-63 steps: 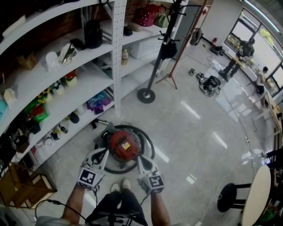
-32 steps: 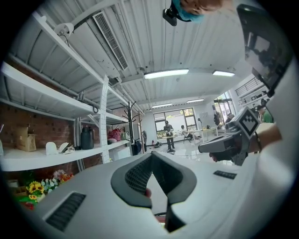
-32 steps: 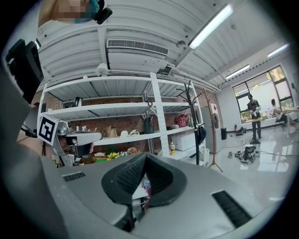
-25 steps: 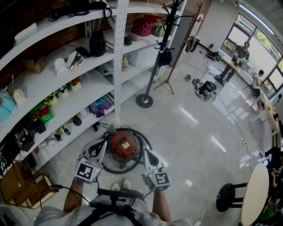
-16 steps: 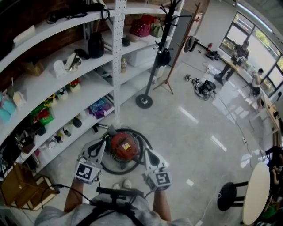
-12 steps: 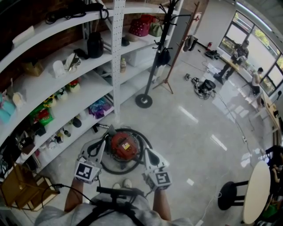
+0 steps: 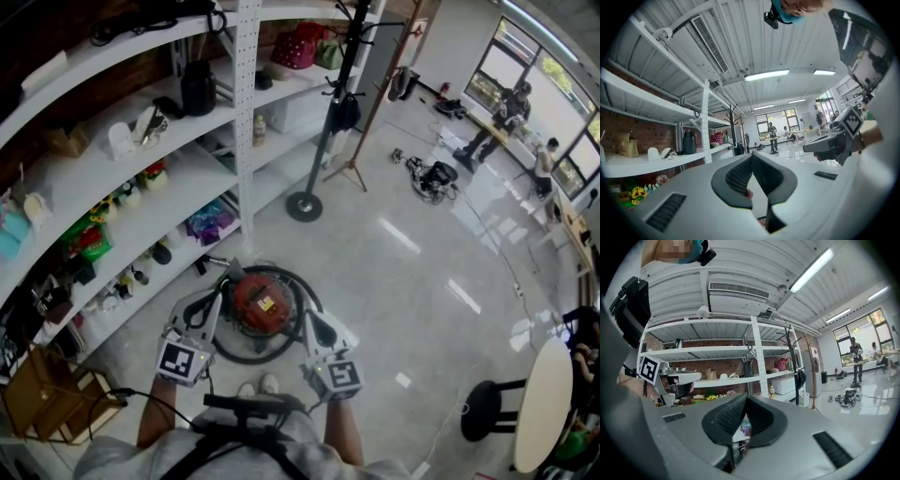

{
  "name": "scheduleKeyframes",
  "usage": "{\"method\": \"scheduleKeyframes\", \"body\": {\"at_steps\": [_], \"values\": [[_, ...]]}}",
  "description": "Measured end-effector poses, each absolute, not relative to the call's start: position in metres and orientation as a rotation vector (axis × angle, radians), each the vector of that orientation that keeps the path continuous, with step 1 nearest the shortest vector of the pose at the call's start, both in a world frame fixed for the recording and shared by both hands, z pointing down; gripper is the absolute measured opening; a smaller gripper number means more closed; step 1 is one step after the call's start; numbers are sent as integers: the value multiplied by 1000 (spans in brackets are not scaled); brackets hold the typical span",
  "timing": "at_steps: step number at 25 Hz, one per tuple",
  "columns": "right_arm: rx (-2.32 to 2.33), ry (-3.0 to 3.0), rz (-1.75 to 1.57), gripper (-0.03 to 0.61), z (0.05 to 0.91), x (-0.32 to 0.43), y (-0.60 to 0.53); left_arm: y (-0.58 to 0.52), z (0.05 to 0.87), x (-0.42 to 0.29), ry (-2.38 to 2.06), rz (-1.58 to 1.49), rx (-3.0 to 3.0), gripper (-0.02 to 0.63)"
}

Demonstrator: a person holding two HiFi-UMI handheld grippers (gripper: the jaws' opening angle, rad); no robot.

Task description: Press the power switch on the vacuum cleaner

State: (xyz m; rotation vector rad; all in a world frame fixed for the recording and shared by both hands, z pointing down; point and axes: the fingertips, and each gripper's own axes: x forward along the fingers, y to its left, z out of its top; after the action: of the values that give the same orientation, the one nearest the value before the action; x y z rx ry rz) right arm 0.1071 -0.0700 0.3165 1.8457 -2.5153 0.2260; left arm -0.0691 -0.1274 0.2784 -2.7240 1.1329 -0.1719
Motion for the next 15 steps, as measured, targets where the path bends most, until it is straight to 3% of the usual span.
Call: {"method": "scheduleKeyframes", "body": {"at_steps": [15], "values": [[1827, -2521, 236, 12, 317, 110, -69, -125, 280, -65, 1133, -198, -2720, 8]]}}
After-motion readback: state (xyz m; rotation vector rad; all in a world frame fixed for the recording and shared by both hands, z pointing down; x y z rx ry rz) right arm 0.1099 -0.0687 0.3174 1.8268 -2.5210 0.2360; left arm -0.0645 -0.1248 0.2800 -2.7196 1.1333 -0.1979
